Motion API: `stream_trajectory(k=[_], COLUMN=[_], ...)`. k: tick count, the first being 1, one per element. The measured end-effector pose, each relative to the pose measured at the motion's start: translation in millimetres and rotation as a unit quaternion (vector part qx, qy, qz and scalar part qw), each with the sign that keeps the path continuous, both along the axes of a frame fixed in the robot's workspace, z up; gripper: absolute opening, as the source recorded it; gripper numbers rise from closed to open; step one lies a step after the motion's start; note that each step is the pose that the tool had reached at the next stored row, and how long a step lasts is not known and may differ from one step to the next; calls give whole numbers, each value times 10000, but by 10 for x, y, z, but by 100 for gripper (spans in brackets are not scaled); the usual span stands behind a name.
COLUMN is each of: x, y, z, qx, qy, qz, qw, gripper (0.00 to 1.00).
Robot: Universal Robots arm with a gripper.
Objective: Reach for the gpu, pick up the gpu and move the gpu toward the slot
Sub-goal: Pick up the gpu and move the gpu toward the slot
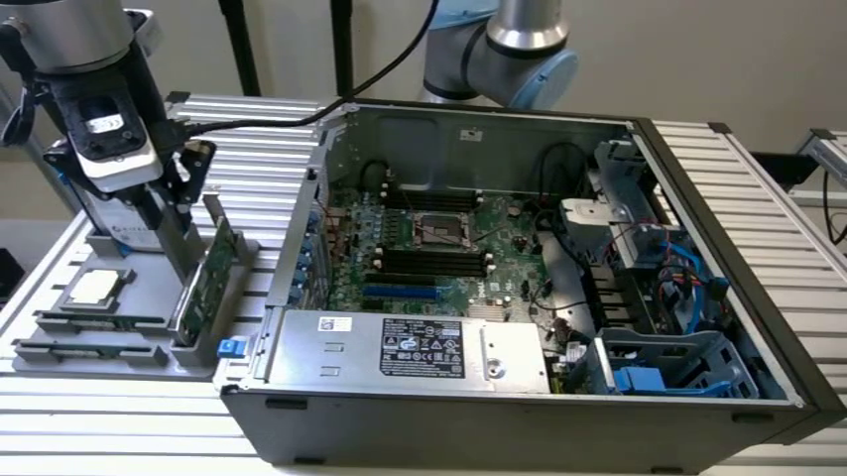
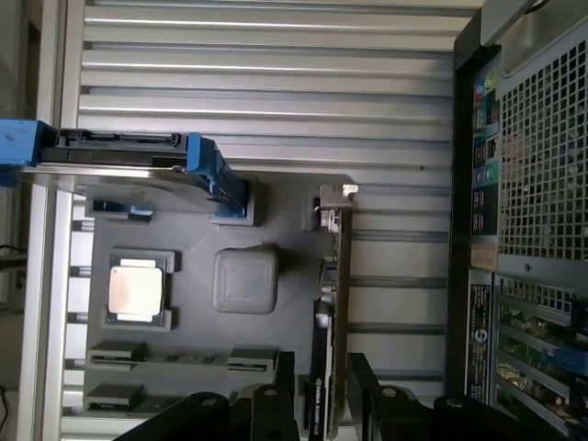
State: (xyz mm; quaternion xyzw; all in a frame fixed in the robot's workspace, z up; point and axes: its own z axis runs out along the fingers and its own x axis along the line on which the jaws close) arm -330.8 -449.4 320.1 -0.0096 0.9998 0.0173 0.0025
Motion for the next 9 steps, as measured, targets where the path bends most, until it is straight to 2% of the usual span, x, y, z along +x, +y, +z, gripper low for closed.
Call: stream_trajectory(k=[9], x=[0], y=[-74], z=[-165], qx=[0], qy=[-24], qz=[-18], qw=[10000], gripper=[36])
